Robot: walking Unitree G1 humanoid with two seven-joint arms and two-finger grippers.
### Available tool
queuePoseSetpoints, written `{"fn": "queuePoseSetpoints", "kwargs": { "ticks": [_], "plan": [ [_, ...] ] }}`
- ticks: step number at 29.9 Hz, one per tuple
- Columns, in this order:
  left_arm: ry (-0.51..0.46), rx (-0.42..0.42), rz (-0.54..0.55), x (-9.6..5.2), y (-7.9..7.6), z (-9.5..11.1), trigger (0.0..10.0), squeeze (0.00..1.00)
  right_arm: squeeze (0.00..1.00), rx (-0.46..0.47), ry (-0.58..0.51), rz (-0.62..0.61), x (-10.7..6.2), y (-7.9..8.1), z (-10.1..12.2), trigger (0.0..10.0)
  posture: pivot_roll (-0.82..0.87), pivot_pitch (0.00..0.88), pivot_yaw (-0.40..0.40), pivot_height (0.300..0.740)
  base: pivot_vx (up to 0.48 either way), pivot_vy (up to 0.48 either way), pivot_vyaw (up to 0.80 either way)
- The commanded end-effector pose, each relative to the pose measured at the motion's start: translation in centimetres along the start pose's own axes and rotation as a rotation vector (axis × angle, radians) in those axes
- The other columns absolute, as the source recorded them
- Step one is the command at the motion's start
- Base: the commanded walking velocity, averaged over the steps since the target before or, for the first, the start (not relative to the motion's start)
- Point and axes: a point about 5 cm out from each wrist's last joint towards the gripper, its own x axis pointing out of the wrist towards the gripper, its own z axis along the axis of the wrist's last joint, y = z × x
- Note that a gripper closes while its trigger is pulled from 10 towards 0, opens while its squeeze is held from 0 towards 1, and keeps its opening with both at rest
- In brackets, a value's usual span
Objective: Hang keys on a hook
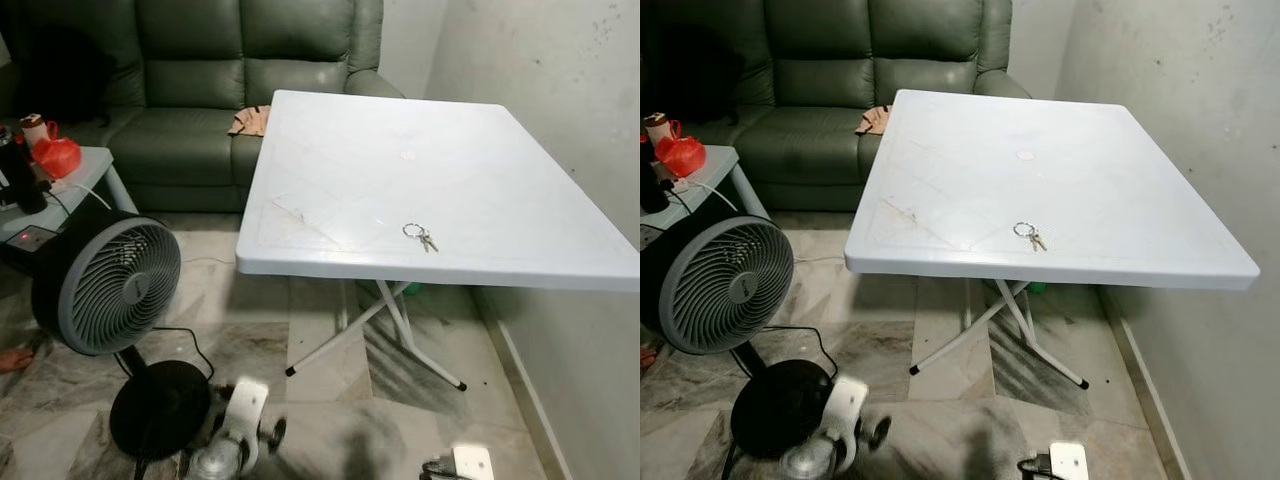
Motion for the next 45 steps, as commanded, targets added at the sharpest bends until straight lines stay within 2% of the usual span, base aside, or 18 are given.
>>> {"fn": "queuePoseSetpoints", "kwargs": {
  "ticks": [1, 6, 9, 10, 11, 16, 18, 19, 20, 21, 24, 26, 29, 32, 34, 37, 41, 45],
  "plan": [
    [-0.070, -0.013, 0.008, 0.2, 0.2, 1.2, 10.0, 0.00, 0.00, -0.009, -0.073, 0.006, 0.4, -0.1, 1.5, 10.0, -0.01, 0.000, -0.037, 0.740, 0.000, 0.000, 0.00],
    [-0.218, -0.063, 0.021, 0.8, 1.0, 4.4, 10.0, 0.00, 0.00, -0.011, -0.203, 0.013, 1.0, -0.2, 4.4, 10.0, -0.01, 0.000, -0.035, 0.740, 0.000, 0.000, 0.00],
    [-0.361, -0.083, 0.032, 0.9, 2.1, 7.6, 10.0, 0.00, 0.00, 0.026, -0.378, 0.016, 1.3, -0.3, 8.1, 10.0, -0.02, 0.000, -0.028, 0.740, 0.000, 0.000, 0.00],
    [-0.361, -0.083, 0.032, 0.9, 2.1, 7.6, 10.0, 0.00, 0.00, 0.026, -0.378, 0.016, 1.3, -0.3, 8.1, 10.0, -0.02, 0.000, -0.028, 0.740, 0.000, 0.000, 0.00],
    [-0.431, -0.132, 0.056, 0.8, 3.2, 9.1, 10.0, 0.00, 0.00, 0.056, -0.467, 0.025, 1.3, -0.3, 10.2, 10.0, -0.03, 0.000, -0.021, 0.740, 0.000, 0.000, 0.00],
    [-0.535, -0.202, 0.072, 0.2, 4.6, 10.9, 10.0, 0.00, 0.00, 0.095, -0.616, 0.065, 0.8, 0.0, 13.2, 10.0, -0.04, 0.000, -0.015, 0.740, 0.000, 0.000, 0.00],
    [-0.624, -0.170, 0.075, -0.4, 5.1, 12.7, 10.0, 0.00, 0.00, 0.088, -0.722, 0.089, -0.1, 0.3, 15.3, 10.0, -0.04, 0.000, -0.015, 0.740, 0.000, 0.000, 0.00],
    [-0.624, -0.170, 0.075, -0.4, 5.1, 12.7, 10.0, 0.00, 0.00, 0.088, -0.722, 0.089, -0.1, 0.3, 15.3, 10.0, -0.04, 0.000, -0.015, 0.740, 0.000, 0.000, 0.00],
    [-0.705, -0.133, 0.076, -1.2, 5.3, 14.2, 10.0, 0.00, 0.00, 0.093, -0.799, 0.104, -1.0, 0.7, 16.7, 10.0, -0.03, 0.000, -0.008, 0.740, 0.000, 0.000, 0.00],
    [-0.725, -0.132, 0.070, -1.5, 5.3, 14.6, 10.0, 0.00, 0.00, 0.086, -0.822, 0.102, -1.3, 0.8, 17.1, 10.0, -0.03, 0.000, -0.008, 0.740, 0.000, 0.000, 0.00],
    [-0.741, -0.135, 0.060, -1.8, 5.3, 15.3, 10.0, 0.00, 0.00, 0.066, -0.854, 0.104, -1.8, 1.0, 17.6, 10.0, -0.03, 0.000, -0.008, 0.740, 0.000, 0.000, 0.00],
    [-0.755, -0.186, 0.044, -2.3, 5.3, 16.1, 10.0, 0.00, 0.00, 0.059, -0.882, 0.100, -2.5, 1.2, 18.3, 10.0, -0.03, 0.000, -0.008, 0.740, 0.000, 0.000, 0.00],
    [-0.714, -0.211, 0.030, -2.5, 5.2, 16.3, 10.0, 0.00, 0.00, 0.047, -0.915, 0.109, -3.6, 1.5, 19.0, 10.0, -0.03, 0.000, -0.004, 0.740, 0.000, 0.000, 0.00],
    [-0.646, -0.152, 0.006, -2.7, 4.8, 15.8, 10.0, 0.00, 0.00, 0.023, -0.918, 0.111, -4.6, 1.7, 19.3, 10.0, -0.04, 0.000, -0.005, 0.740, 0.000, 0.000, 0.00],
    [-0.620, -0.154, -0.001, -2.8, 4.8, 15.6, 10.0, 0.00, 0.00, 0.022, -0.920, 0.114, -5.1, 1.6, 19.5, 10.0, -0.04, 0.000, 0.000, 0.740, 0.000, 0.000, 0.00],
    [-0.617, -0.126, 0.042, -2.6, 4.9, 15.7, 10.0, 0.00, 0.00, -0.033, -0.912, 0.080, -5.1, 1.2, 19.3, 10.0, -0.04, 0.000, 0.001, 0.740, 0.000, 0.000, 0.00],
    [-0.612, -0.110, 0.007, -2.6, 4.5, 16.5, 10.0, 0.00, 0.00, -0.030, -0.902, 0.077, -5.2, 1.0, 19.7, 10.0, -0.04, 0.000, 0.001, 0.740, 0.000, 0.000, 0.00],
    [-0.601, -0.102, -0.026, -2.6, 4.7, 17.1, 10.0, 0.00, 0.00, -0.032, -0.901, 0.079, -5.5, 1.1, 20.1, 10.0, -0.04, 0.000, -0.002, 0.740, 0.000, 0.000, 0.00]
  ]
}}
